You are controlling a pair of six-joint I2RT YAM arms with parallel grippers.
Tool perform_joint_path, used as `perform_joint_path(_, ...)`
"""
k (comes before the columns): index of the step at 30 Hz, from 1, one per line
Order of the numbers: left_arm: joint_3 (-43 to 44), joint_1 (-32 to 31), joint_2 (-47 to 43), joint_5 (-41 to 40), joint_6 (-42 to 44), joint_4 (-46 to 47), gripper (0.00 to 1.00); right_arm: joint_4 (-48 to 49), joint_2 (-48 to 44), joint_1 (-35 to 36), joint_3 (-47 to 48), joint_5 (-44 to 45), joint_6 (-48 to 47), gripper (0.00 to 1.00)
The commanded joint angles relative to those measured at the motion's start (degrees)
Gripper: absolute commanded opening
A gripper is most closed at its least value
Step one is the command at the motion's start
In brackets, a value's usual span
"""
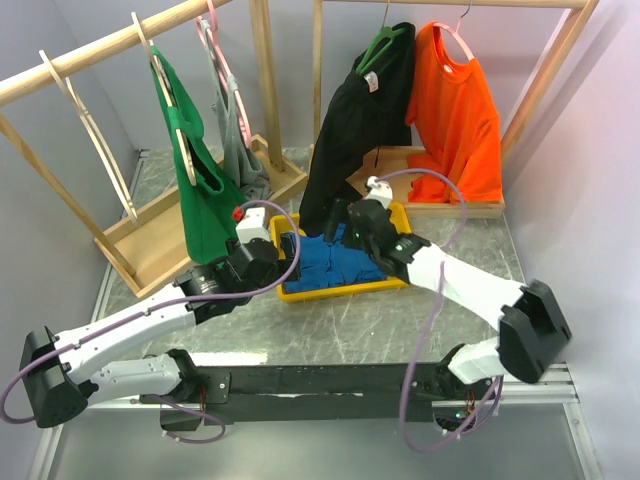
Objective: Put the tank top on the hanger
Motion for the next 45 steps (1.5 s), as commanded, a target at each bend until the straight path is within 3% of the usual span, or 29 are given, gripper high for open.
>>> perform_joint_path(1,3.3,0.3,-0.1,-1.2,-1.4,-2.3,0.99,-1.6,5.6,-1.5,5.6,-1.6,-0.1,1.00)
perform_joint_path(7,2.5,0.4,-1.5,-0.6,-2.3,-1.5,0.99,-1.9,14.5,-1.1,9.3,-3.9,2.1,0.97)
perform_joint_path(15,2.2,0.9,-1.6,-1.4,-2.2,-2.3,1.00,-2.9,21.5,3.3,9.5,-0.3,3.5,0.95)
perform_joint_path(21,3.1,1.1,-1.0,-1.1,-2.6,-3.2,0.99,-3.0,24.2,4.1,10.3,0.1,2.1,0.82)
perform_joint_path(24,3.2,1.1,-1.3,-1.4,-2.7,-3.8,1.00,-4.1,24.5,4.1,11.1,0.4,0.6,0.52)
perform_joint_path(25,3.2,1.2,-1.4,-1.5,-2.8,-3.9,0.99,-4.6,23.8,4.1,11.1,0.8,0.4,0.28)
perform_joint_path(26,3.3,1.2,-1.5,-1.6,-3.0,-4.0,0.99,-4.8,23.1,4.1,11.0,1.2,0.2,0.16)
perform_joint_path(28,3.4,1.3,-1.6,-1.7,-3.3,-4.2,0.99,-5.7,20.3,4.1,10.6,1.8,-0.1,0.00)
perform_joint_path(36,3.5,3.0,-0.1,-2.2,-6.9,-5.8,0.99,-7.8,7.3,4.1,10.4,2.1,-2.1,0.00)
perform_joint_path(45,-0.5,9.5,-0.3,6.4,-6.7,-0.4,0.99,-7.5,-6.4,4.1,8.2,0.0,-2.5,0.00)
